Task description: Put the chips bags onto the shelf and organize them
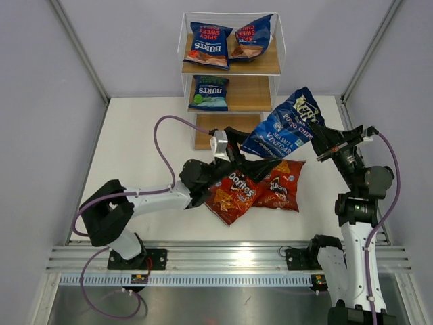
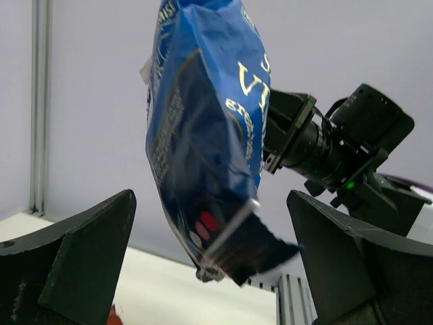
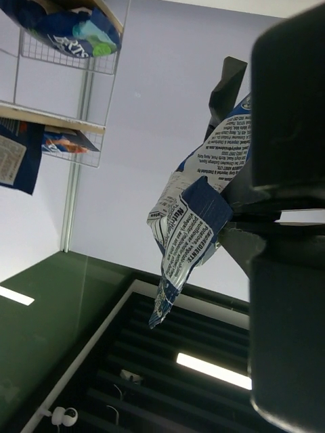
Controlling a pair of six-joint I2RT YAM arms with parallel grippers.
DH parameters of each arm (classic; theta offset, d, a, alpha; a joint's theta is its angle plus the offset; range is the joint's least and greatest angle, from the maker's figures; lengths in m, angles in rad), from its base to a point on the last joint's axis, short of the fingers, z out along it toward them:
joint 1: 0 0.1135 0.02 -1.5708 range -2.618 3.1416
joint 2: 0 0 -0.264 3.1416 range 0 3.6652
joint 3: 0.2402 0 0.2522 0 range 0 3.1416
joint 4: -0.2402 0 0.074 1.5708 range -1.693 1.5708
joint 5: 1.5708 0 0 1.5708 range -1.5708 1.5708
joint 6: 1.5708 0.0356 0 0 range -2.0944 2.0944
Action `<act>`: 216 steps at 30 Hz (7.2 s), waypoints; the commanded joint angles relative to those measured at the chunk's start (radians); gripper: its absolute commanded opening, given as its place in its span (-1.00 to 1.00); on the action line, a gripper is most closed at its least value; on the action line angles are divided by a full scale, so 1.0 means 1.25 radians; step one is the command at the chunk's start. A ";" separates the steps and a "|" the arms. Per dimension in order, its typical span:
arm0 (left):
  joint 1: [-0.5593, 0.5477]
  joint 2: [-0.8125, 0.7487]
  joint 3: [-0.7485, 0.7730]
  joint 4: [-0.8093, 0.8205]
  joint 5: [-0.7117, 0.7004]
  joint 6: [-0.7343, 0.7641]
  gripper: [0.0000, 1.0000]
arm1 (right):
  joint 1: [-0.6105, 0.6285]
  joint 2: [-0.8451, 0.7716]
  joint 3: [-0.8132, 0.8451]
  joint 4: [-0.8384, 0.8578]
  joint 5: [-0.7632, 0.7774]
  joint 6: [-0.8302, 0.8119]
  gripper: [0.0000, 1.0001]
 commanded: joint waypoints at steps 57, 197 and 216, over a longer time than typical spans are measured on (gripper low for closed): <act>-0.018 -0.080 -0.190 0.309 -0.454 -0.241 -0.45 | 0.024 -0.043 0.271 -0.490 0.201 -0.567 0.99; 0.091 0.457 0.750 -0.481 -0.972 -0.420 -0.23 | 0.268 -0.255 0.428 -0.724 0.522 -0.966 0.99; 0.097 0.502 0.798 -0.528 -0.948 -0.475 0.07 | 0.270 -0.264 0.414 -0.723 0.524 -0.963 0.99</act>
